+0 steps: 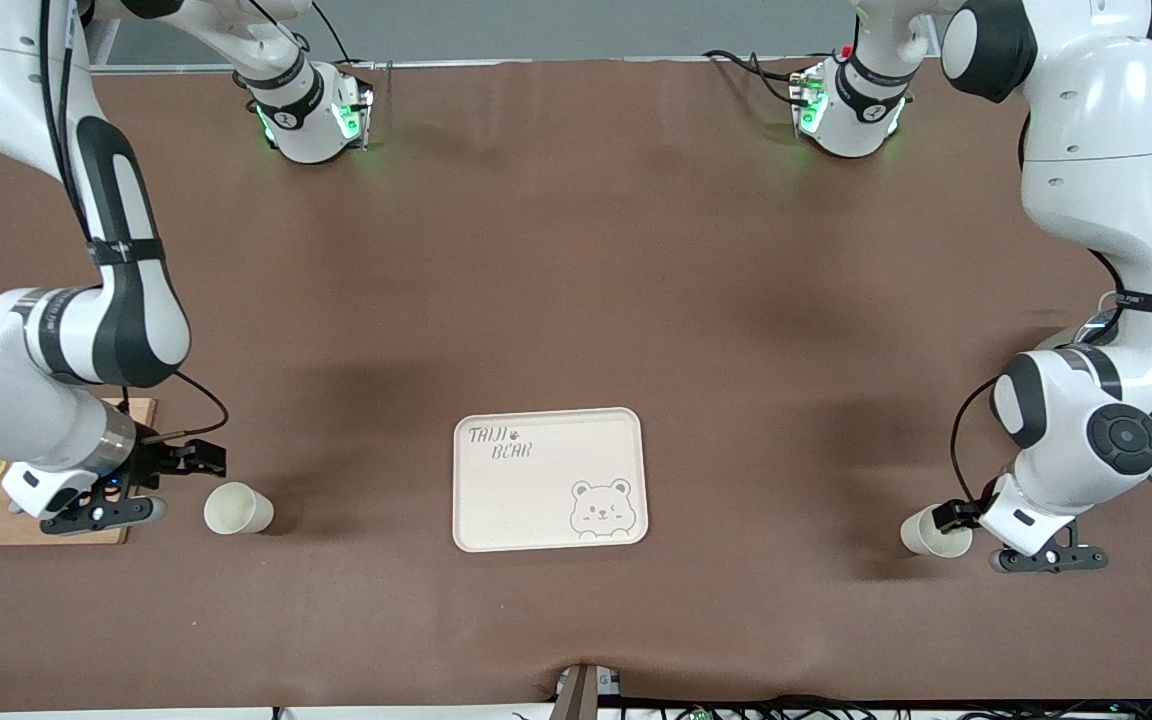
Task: Place white IKEA cup upright on tray with both arms
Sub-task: 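Reach both grippers down over the two white paper cups, then close the right gripper and the left gripper on the cup rims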
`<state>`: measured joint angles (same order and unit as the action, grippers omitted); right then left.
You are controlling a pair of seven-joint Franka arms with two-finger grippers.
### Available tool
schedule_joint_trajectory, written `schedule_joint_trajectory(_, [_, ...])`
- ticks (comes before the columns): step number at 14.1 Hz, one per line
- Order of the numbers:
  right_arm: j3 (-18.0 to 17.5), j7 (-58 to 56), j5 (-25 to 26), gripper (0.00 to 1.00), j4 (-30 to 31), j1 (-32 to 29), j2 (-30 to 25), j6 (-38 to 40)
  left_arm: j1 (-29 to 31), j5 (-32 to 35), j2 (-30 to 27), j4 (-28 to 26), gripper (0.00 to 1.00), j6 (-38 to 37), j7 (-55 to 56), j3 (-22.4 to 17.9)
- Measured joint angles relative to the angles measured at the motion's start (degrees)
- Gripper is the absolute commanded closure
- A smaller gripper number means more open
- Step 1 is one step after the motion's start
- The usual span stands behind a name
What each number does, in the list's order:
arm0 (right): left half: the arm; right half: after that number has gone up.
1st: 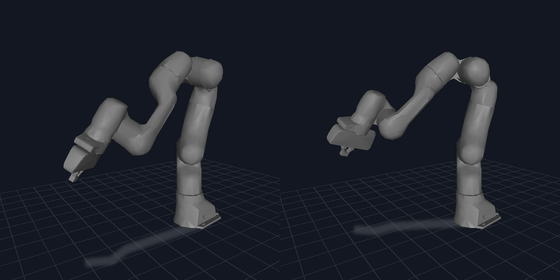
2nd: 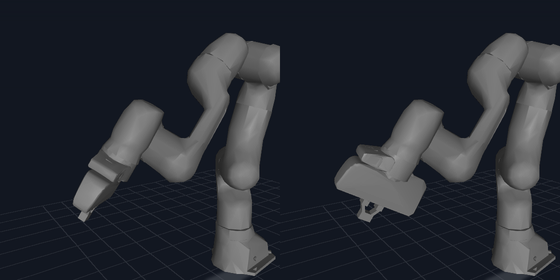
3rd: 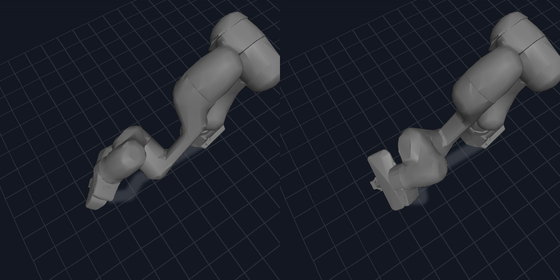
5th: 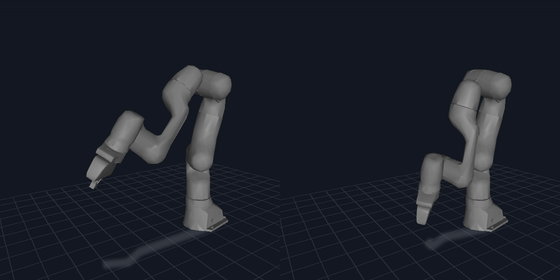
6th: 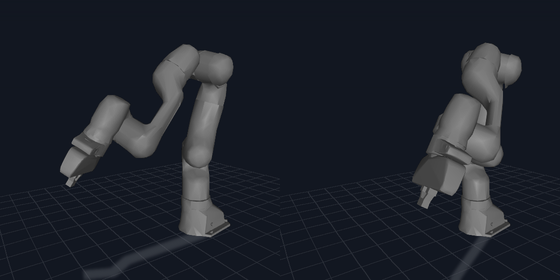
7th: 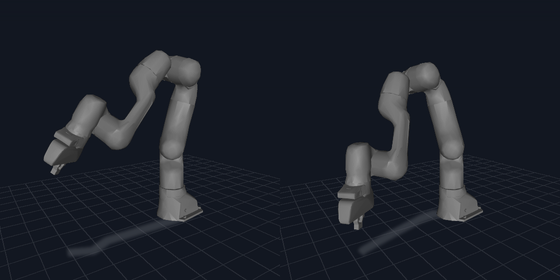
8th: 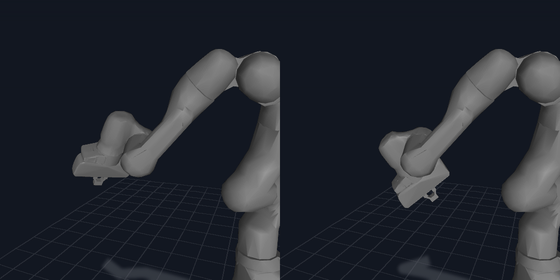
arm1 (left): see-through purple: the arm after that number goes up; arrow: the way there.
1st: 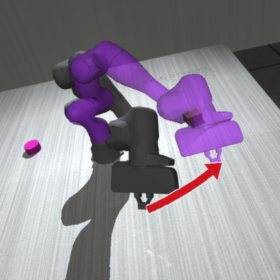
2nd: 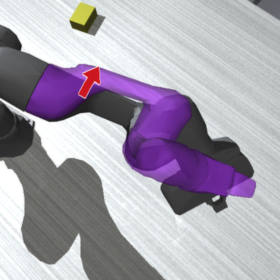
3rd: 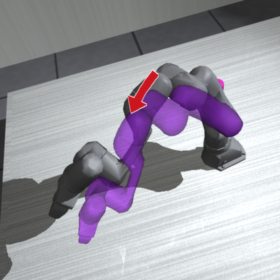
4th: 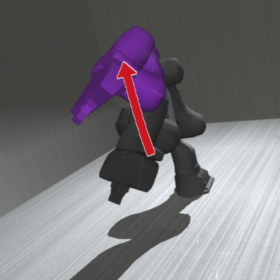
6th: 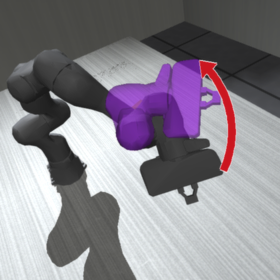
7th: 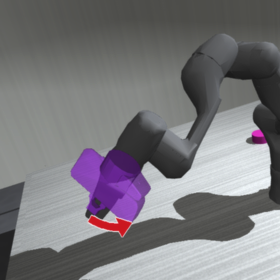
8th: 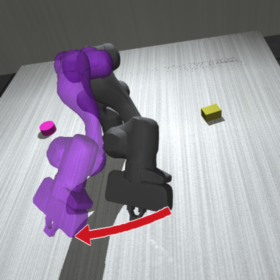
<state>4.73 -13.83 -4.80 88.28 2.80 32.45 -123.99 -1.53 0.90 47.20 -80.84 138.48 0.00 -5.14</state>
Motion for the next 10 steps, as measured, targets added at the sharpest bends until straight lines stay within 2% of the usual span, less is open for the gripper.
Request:
schedule_joint_trajectory(3, [0.20,-5.23,-5.27,0.00,0.00,-0.36,2.02,-1.98,-0.09,-0.21,0.98,-0.31,0.47,1.59,0.19,0.29])
schedule_joint_trajectory(5, [0.38,-8.51,-7.56,0.00,0.00,-0.87,3.37,-3.37,-0.02,-1.16,1.16,-0.38,0.70,1.84,0.21,0.29])
schedule_joint_trajectory(9, [0.43,-11.29,-7.94,0.00,-0.05,-1.72,4.66,-4.77,0.00,-2.03,1.15,-0.38,0.98,1.94,0.21,0.29])
schedule_joint_trajectory(10, [0.43,-11.41,-7.94,0.00,-0.09,-1.75,4.72,-4.79,0.00,-2.33,1.15,-0.38,1.00,1.95,0.21,0.29])
